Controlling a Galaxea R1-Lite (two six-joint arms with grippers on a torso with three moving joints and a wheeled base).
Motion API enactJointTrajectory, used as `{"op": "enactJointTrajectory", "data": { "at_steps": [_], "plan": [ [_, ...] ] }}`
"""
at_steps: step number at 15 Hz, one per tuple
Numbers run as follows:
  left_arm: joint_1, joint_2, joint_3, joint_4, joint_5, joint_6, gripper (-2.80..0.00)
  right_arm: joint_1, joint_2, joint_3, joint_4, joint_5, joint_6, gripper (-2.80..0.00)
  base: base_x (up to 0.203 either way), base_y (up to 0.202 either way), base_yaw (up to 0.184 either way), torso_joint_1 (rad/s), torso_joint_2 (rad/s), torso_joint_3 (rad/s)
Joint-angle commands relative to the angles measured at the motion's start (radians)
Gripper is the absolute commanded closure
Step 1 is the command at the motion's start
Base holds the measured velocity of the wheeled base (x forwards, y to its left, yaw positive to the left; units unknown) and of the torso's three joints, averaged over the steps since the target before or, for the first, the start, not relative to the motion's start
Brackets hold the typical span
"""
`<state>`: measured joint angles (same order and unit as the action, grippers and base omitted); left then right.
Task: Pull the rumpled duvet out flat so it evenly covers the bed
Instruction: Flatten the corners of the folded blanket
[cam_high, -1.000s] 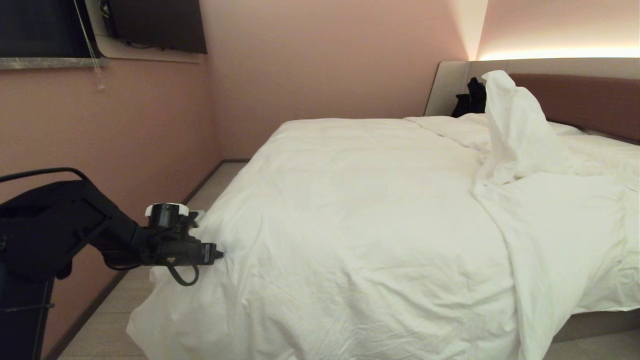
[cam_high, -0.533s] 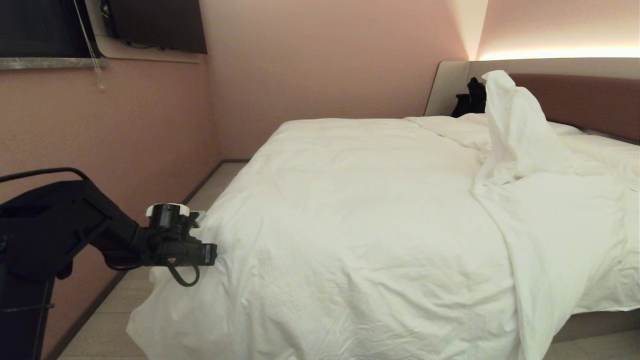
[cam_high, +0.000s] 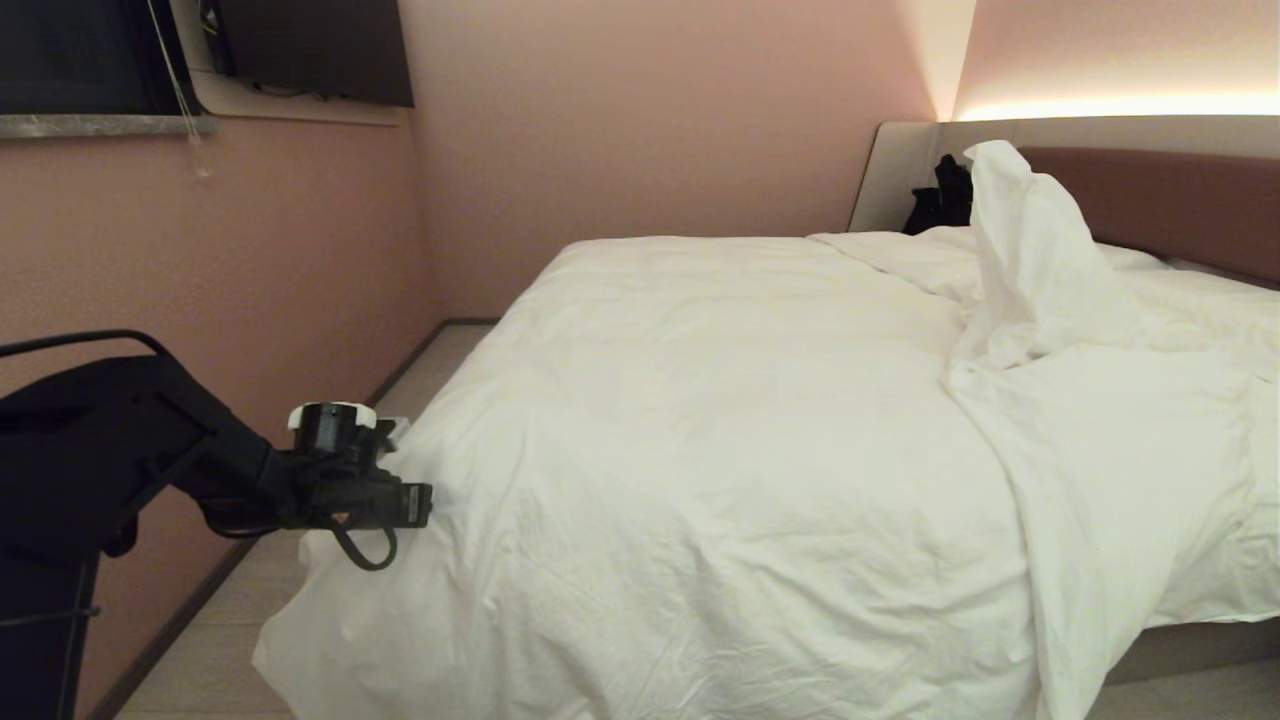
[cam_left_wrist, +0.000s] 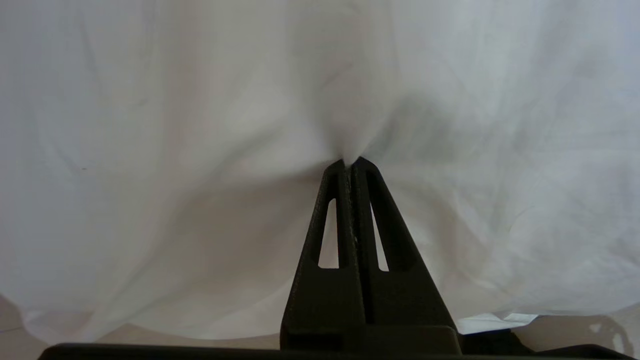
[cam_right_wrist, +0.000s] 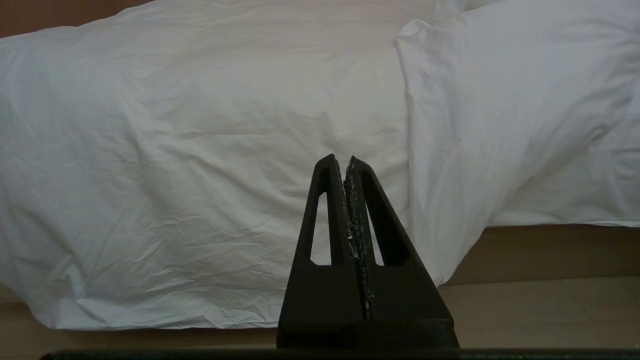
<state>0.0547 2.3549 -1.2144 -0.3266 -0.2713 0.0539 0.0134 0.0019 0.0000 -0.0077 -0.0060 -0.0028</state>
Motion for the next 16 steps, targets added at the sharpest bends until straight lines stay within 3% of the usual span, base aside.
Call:
{"op": "enactJointTrajectory", "data": {
  "at_steps": [1,8,9,16],
  "plan": [
    [0.003,-0.082,0.020,-0.003,-0.003,-0.001,0.00,0.000,0.001,0.000,0.000,0.000,0.000,0.00,0.000,0.000,0.000,0.000,0.00,0.000],
    [0.024,-0.162,0.049,-0.003,-0.001,0.002,0.00,0.000,0.000,0.000,0.001,0.000,0.000,0.00,0.000,0.000,0.000,0.000,0.00,0.000],
    [0.024,-0.158,0.049,-0.003,0.000,0.004,-2.80,0.000,0.000,0.000,0.000,0.000,0.000,0.00,0.000,0.000,0.000,0.000,0.00,0.000],
    [0.022,-0.113,0.043,-0.002,-0.008,0.009,-2.80,0.000,0.000,0.000,0.000,0.000,0.000,0.00,0.000,0.000,0.000,0.000,0.00,0.000]
  ]
}}
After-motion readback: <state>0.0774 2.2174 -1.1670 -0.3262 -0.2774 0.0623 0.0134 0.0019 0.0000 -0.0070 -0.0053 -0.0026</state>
